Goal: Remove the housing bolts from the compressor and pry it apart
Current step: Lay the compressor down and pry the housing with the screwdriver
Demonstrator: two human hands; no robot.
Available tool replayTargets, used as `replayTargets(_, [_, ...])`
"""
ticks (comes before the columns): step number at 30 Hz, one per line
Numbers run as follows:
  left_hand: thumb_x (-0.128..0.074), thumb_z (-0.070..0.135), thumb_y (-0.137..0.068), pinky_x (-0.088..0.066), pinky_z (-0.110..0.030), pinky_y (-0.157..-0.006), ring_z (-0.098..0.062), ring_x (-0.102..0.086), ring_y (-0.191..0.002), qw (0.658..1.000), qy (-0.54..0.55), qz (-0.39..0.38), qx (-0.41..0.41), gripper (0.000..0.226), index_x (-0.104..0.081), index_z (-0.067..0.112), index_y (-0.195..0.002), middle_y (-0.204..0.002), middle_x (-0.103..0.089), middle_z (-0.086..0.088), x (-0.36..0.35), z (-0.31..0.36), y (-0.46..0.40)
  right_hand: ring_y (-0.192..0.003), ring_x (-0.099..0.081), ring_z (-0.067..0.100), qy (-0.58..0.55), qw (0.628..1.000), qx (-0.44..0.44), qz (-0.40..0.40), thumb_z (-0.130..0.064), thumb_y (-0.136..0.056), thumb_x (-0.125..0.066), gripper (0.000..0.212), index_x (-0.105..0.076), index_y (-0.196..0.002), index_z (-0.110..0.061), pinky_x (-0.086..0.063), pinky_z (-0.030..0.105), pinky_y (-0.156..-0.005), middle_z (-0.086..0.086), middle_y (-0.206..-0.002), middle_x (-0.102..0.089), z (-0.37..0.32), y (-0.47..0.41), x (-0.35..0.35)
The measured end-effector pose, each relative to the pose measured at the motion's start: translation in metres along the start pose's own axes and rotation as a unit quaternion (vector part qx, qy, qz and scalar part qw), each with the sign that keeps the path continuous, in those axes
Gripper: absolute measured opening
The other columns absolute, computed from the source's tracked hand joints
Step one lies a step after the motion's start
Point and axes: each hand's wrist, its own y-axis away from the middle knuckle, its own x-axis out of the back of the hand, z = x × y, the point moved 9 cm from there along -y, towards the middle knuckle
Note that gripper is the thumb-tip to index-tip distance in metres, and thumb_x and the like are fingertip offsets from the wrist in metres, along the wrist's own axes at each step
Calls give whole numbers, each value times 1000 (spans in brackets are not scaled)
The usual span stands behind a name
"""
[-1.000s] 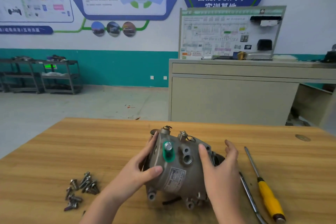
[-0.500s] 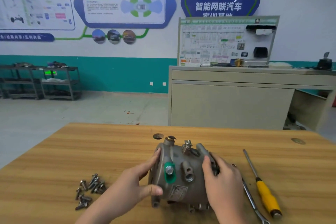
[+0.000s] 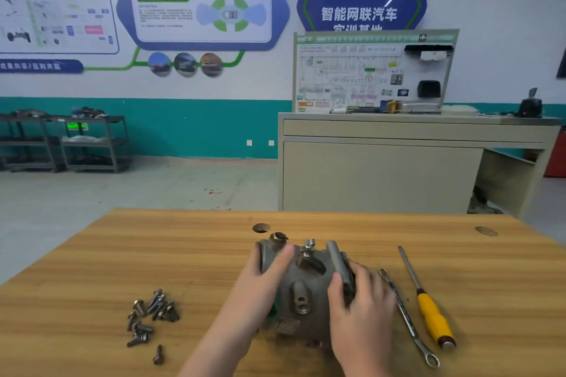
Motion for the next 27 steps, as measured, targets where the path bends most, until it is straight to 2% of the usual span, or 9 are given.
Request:
replayTargets(2, [-70,32,-87,-55,-19,-67,-5,-71,-86,997,77,12,21,34,-54,36,-117,-106,-73,12,-2,4,-14,-108,-46,36,-3,1000,-16,-25,-39,-90,-56,34,-65,-114,-17,-38,44,-87,9,-114,-61,5,-2,-2])
replayTargets(7, [-74,24,-81,-39,-52,-108,-23,-61,-114,995,87,2,37,95,-14,43,-152,-136,-58,1,9,-4,-18,-103,-49,18,-238,963,-108,-71,-57,-91,-45,31,-59,-99,-30,-35,29,-79,-5,-107,-57,28,-23,4])
replayTargets(10, [-68,22,-89,-42,-41,-106,-5,-61,-107,995,95,25,21,86,-14,47,-151,-129,-57,19,12,-3,-18,-120,-48,17,-296,911,-233,-168,-51,-91,-54,51,-49,-135,-27,-37,32,-94,0,-135,-50,50,-37,-18])
replayTargets(13, [-60,16,-94,-50,-13,-76,14,-63,-83,995,89,38,7,75,-19,50,-147,-96,-62,42,10,-4,-18,-124,-51,20,-306,855,-284,-306,-57,-86,-60,42,-62,-121,-34,-38,44,-108,-6,-128,-59,49,-33,-44])
replayTargets(14, [-58,15,-96,-51,-12,-71,12,-65,-84,996,85,40,1,72,-20,51,-145,-94,-65,39,10,-3,-17,-118,-55,17,-295,863,-268,-311,-56,-84,-62,30,-67,-107,-37,-41,46,-106,-10,-120,-64,47,-36,-45])
replayTargets(16, [-56,19,-97,-53,-25,-91,1,-64,-104,995,89,47,-13,66,-22,53,-142,-119,-64,27,8,3,-10,-105,-62,11,-276,895,-221,-272,-50,-85,-64,17,-72,-90,-37,-48,40,-96,-15,-104,-71,47,-42,-41])
replayTargets(21, [-54,26,-96,-30,-39,-117,-7,-35,-139,995,51,52,-68,63,-21,48,-145,-154,-30,15,4,14,5,-107,-55,-2,-297,927,-155,-168,-41,-91,-59,9,-64,-91,-48,-40,21,-89,-29,-106,-61,52,-31,-28])
replayTargets(24, [-58,37,-90,-23,-34,-120,-1,-24,-143,990,19,75,-121,59,-26,50,-139,-156,-26,17,1,16,15,-123,-47,3,-354,907,-166,-157,-63,-83,-47,45,-55,-124,-47,-36,31,-103,-26,-123,-56,60,-26,-24])
replayTargets(27, [-57,55,-84,-13,-16,-117,12,-8,-142,967,-79,84,-228,65,-26,56,-141,-156,-12,32,-8,21,32,-134,-42,13,-448,832,-262,-194,-70,-73,-48,78,-46,-141,-32,-28,47,-115,-12,-139,-51,73,-16,-31])
